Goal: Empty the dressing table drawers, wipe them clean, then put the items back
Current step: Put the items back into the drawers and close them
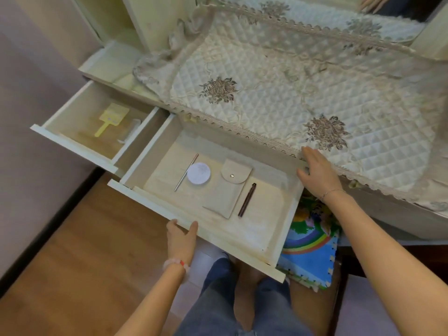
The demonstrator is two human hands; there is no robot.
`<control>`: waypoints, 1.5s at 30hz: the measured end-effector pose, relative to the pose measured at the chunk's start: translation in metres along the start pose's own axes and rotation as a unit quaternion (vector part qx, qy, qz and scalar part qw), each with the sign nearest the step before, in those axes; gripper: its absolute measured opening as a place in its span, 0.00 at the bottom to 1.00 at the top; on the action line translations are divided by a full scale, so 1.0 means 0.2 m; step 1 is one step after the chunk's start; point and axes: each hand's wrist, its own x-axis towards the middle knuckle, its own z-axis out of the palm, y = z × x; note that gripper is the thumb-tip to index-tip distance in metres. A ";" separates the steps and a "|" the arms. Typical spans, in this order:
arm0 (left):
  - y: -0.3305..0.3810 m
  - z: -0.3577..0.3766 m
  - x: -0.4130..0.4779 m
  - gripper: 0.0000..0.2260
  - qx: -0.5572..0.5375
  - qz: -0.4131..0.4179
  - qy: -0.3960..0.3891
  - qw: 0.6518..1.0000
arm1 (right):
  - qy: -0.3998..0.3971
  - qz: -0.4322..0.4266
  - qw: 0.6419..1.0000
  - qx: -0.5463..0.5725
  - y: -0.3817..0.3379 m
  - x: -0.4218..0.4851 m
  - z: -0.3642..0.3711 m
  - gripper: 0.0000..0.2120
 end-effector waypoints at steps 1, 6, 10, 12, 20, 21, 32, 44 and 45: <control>-0.01 -0.01 0.02 0.30 -0.018 -0.002 -0.022 1.000 | -0.006 0.008 1.000 -0.007 -0.01 0.01 0.02 0.28; -0.08 -0.05 0.10 0.35 -0.091 0.000 -0.046 0.995 | -0.018 0.026 0.998 -0.062 -0.02 0.02 0.07 0.29; -0.09 -0.08 0.14 0.23 -0.186 -0.025 -0.065 0.980 | -0.016 0.041 0.997 -0.061 -0.04 0.03 0.07 0.30; -0.07 -0.08 0.14 0.19 -0.212 -0.026 -0.080 0.974 | -0.012 0.048 0.997 -0.060 -0.04 0.04 0.07 0.30; 0.10 -0.05 0.23 0.22 -0.336 -0.096 -0.127 0.928 | -0.008 0.054 0.996 -0.069 -0.05 0.05 0.08 0.30; 0.11 -0.04 0.24 0.23 -0.344 -0.100 -0.131 0.924 | -0.008 0.054 0.996 -0.069 -0.05 0.05 0.08 0.30; 0.29 0.09 0.36 0.24 -0.382 -0.102 -0.167 0.903 | 0.010 0.048 0.998 -0.040 -0.03 0.07 0.08 0.28; 0.57 0.30 0.54 0.26 -0.396 -0.107 -0.200 0.890 | 0.028 0.027 0.999 0.015 0.05 0.12 0.04 0.28; 0.60 0.32 0.55 0.26 -0.396 -0.107 -0.201 0.889 | 0.026 0.025 0.999 0.018 0.06 0.12 0.04 0.28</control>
